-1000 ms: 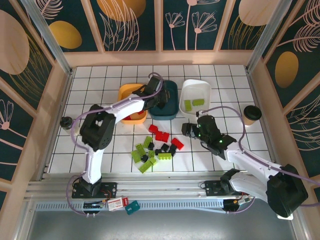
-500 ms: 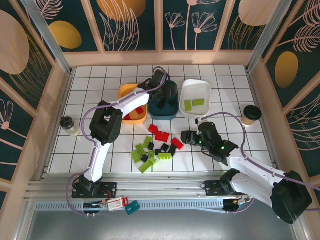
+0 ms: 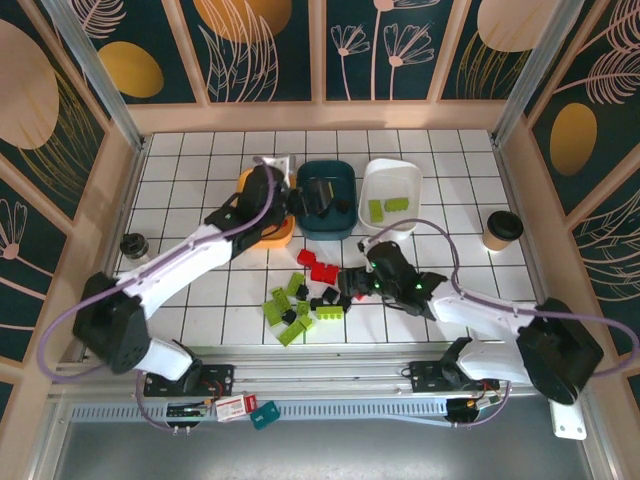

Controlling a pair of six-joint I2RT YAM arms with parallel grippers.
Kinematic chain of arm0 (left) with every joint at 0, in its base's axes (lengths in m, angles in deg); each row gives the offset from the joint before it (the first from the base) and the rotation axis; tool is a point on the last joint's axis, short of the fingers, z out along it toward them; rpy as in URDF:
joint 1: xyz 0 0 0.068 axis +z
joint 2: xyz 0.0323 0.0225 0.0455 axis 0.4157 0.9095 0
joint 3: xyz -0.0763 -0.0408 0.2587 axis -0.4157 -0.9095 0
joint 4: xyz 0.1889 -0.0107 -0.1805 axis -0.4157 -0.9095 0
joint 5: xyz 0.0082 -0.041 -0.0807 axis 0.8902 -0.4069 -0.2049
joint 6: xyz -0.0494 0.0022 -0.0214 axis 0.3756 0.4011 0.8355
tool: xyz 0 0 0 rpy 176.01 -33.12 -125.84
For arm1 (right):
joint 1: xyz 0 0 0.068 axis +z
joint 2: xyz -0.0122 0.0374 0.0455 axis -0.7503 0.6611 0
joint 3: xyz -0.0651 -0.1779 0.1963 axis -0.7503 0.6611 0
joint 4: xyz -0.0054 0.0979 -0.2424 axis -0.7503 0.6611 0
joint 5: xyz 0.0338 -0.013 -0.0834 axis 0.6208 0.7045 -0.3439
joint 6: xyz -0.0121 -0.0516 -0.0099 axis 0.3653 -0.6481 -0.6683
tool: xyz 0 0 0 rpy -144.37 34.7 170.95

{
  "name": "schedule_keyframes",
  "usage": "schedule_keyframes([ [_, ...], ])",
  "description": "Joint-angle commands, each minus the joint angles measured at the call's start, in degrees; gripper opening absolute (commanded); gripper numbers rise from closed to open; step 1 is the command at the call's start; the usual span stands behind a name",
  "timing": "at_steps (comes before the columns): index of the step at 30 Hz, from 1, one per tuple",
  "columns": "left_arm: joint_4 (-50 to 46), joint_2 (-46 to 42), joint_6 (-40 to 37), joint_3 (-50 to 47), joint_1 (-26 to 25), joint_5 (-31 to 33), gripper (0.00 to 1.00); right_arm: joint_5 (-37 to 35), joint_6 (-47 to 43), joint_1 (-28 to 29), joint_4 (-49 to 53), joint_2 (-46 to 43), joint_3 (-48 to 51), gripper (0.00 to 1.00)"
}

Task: Sort the legos into containers by color

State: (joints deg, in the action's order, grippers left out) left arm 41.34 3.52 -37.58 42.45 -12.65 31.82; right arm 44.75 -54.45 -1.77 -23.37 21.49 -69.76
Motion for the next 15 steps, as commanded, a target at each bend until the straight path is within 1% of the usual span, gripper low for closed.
schedule_keyframes([
  [1, 0.2, -8.6, 2.9, -11.1, 0.2, 5.3, 0.99, 0.2, -3.5, 1.3, -4.5, 5.5, -5.4, 0.74],
  [6, -4.5, -23.9, 6.4, -24.5, 0.2, 10.5, 0.99, 1.6, -7.1, 2.0, -4.8, 16.0, -13.4, 0.74],
  [9, -7.3, -32.0, 9.0, -30.4, 0.2, 11.9, 0.99, 1.8, -8.6, 2.4, -3.7, 22.2, -18.7, 0.72],
  [12, -10.1, -38.0, 11.0, -34.5, 0.2, 13.4, 0.99, 1.5, -9.6, 3.3, -2.6, 26.9, -23.0, 0.71],
  [15, -12.1, -41.3, 12.2, -37.2, 0.2, 14.1, 0.99, 0.7, -9.4, 3.9, -2.3, 30.5, -26.1, 0.71],
])
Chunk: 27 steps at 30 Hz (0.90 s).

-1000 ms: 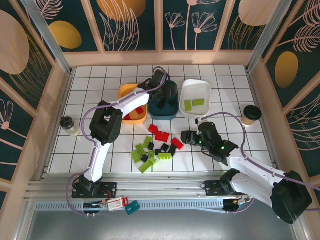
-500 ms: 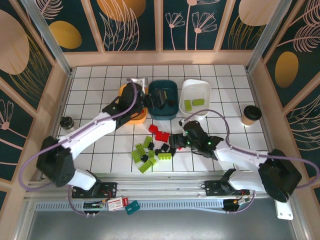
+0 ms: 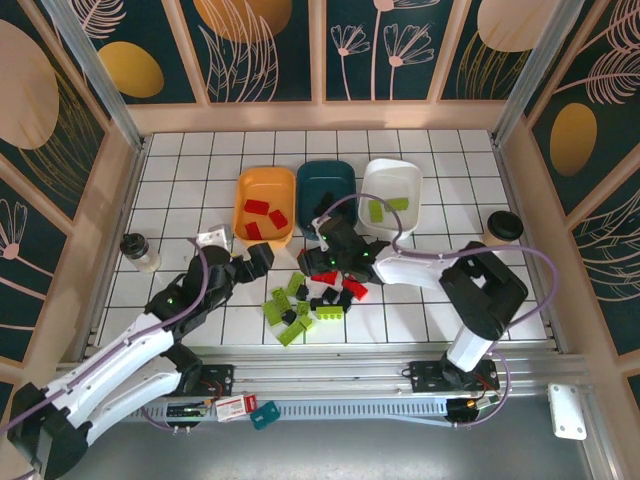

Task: Sort the legos into containers by color

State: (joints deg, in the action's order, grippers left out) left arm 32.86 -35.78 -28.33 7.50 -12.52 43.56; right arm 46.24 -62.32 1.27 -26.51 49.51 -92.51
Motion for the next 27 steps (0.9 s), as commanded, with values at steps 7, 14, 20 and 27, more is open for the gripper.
schedule_keyframes([
  [7, -4.9, -3.4, 3.5, -4.0, 0.1, 2.3, 0.99, -6.2, -0.3, 2.0, 3.5, 8.4, -8.3, 0.71],
  [14, -4.5, -3.5, 3.1, -4.4, 0.1, 2.2, 0.99, -7.3, -0.1, 2.4, 4.0, 11.7, -9.9, 0.65],
  [20, -5.0, -3.4, 2.8, -4.2, 0.1, 2.6, 0.99, -6.1, -1.0, 2.7, 2.4, 12.2, -10.0, 0.51],
  [27, -6.3, -4.1, 2.8, -4.4, 0.0, 4.3, 0.99, -2.8, -3.3, 2.5, -5.1, 5.2, -6.8, 0.28],
])
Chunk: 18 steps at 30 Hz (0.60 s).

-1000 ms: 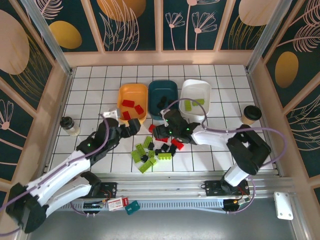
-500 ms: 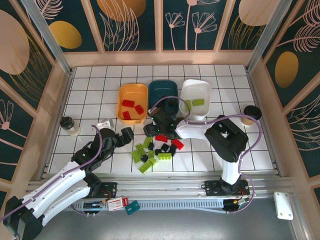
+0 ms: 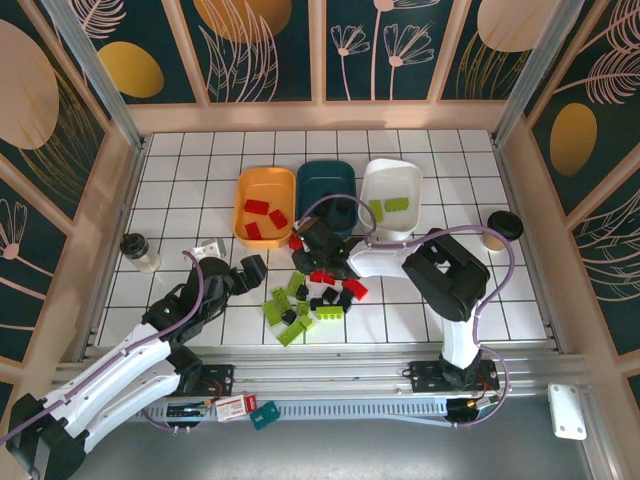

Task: Sort the legos into containers by color

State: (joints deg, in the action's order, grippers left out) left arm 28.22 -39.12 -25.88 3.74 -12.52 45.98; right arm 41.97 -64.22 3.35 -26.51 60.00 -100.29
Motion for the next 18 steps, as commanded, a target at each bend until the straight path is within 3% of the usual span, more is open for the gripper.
schedule_keyframes([
  [1, -1.8, -0.7, 0.4, -0.7, 0.0, 2.1, 0.99, 3.2, -1.6, 0.4, -5.8, -6.4, 1.1, 0.26],
  [7, -3.1, -1.5, 0.9, -0.5, 0.1, 3.7, 0.99, 7.5, -1.9, -0.3, -5.4, -10.2, -2.1, 0.24],
  [10, -3.3, -1.6, 0.9, -0.5, 0.1, 3.8, 0.99, 5.7, -0.1, -0.5, -0.3, -8.5, -5.9, 0.37],
  [14, -3.5, -2.0, 1.0, -0.8, 0.1, 3.7, 0.99, 5.1, 3.6, 0.0, 0.0, -9.0, -3.6, 0.53],
  [18, -3.5, -2.4, 1.0, -1.0, 0.1, 3.9, 0.99, 1.6, 4.7, 0.6, 1.5, -9.2, -0.7, 0.6],
])
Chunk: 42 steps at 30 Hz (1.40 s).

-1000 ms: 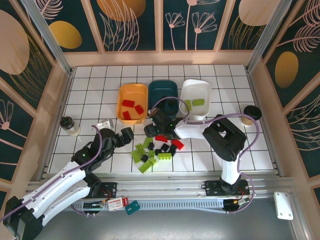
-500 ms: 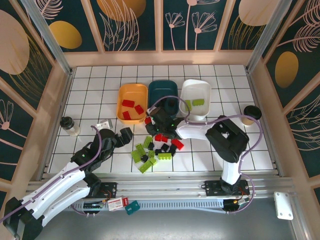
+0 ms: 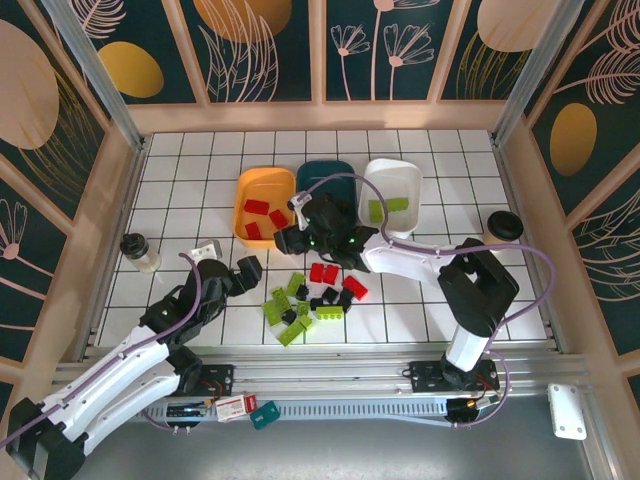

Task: Sort the legos into containers by color

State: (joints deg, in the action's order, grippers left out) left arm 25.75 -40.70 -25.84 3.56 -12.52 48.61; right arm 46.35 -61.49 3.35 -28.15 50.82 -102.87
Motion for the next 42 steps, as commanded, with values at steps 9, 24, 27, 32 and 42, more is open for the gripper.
schedule_keyframes([
  [9, -0.5, -0.1, 0.8, -1.0, 0.1, 1.2, 0.99, -6.5, 1.6, 0.5, 9.0, 7.4, -0.7, 0.63],
  [24, -0.3, -0.4, 0.9, -1.5, 0.1, 1.4, 0.99, -12.7, 1.2, -0.7, 9.7, 17.6, -9.8, 0.66],
  [27, -0.3, -0.1, 1.0, -1.6, 0.1, 1.3, 0.99, -13.5, 0.8, -0.9, 10.3, 19.3, -11.1, 0.64],
  [32, 0.2, 0.0, 1.1, -2.0, 0.1, 1.2, 0.99, -13.5, -0.1, -1.0, 8.9, 20.4, -11.1, 0.59],
  [42, 1.4, 1.1, 1.1, -1.9, 0.1, 0.5, 0.99, -9.3, -2.5, -0.1, -0.9, 11.4, -0.6, 0.37],
])
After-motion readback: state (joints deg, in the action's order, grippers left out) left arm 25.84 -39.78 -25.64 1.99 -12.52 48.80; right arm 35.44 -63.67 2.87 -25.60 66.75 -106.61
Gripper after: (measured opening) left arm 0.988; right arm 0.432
